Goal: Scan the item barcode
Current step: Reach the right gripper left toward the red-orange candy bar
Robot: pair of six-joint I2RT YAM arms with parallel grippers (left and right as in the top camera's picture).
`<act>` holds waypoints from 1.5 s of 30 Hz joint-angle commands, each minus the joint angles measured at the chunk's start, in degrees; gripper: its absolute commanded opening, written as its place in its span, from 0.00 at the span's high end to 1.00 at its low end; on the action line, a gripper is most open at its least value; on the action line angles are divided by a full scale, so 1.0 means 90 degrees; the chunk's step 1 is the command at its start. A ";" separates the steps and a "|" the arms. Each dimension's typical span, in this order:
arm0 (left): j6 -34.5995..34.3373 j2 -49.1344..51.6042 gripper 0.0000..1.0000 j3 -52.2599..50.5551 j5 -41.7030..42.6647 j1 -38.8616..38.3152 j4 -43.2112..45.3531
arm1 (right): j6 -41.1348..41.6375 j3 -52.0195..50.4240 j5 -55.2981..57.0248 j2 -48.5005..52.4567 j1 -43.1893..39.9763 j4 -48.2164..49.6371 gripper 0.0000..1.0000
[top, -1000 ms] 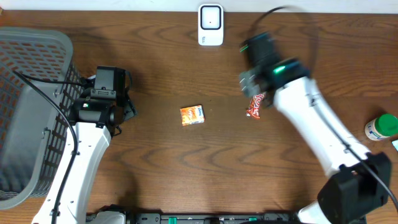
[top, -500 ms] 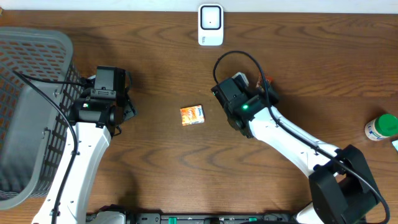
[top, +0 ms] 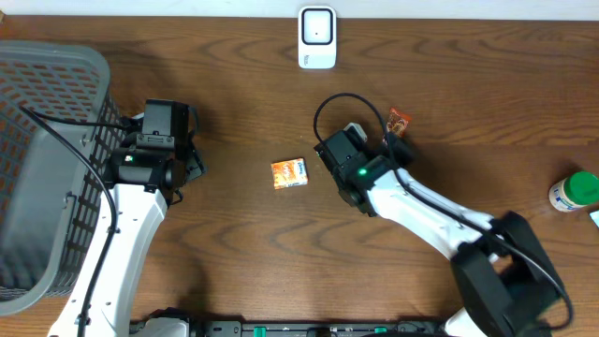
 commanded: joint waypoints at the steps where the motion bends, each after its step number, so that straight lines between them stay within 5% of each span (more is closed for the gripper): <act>1: -0.0061 0.0019 0.20 -0.0002 -0.0017 0.0015 -0.0019 | -0.0134 -0.0029 0.0364 0.0566 0.0102 0.0070 0.01; 11: -0.0061 0.0019 0.20 -0.0002 -0.0017 0.0015 -0.0019 | -0.0245 -0.0029 0.0668 0.1596 0.0202 0.0177 0.01; 14: -0.0061 0.0019 0.20 -0.0002 -0.0017 0.0015 -0.0019 | -0.0347 -0.0029 0.0665 0.1773 0.0202 0.0243 0.08; 20: -0.0061 0.0019 0.20 -0.0002 -0.0017 0.0015 -0.0019 | -0.0323 -0.0029 0.0619 0.1846 0.0202 0.0253 0.55; 24: -0.0061 0.0019 0.20 -0.0002 -0.0017 0.0015 -0.0019 | -0.0206 -0.0027 0.0622 0.1846 0.0202 0.0274 0.99; 35: -0.0061 0.0019 0.20 -0.0002 -0.0017 0.0015 -0.0019 | 0.0257 0.0425 0.0406 0.1489 0.0316 -0.0126 0.99; 41: -0.0061 0.0019 0.20 -0.0002 -0.0017 0.0015 -0.0019 | 0.0279 0.1450 -0.1763 0.0114 0.0223 -0.1450 0.99; 45: -0.0061 0.0019 0.19 -0.0002 -0.0017 0.0015 -0.0019 | 0.0398 0.2028 -0.4272 -0.0772 -0.0199 -0.2402 0.99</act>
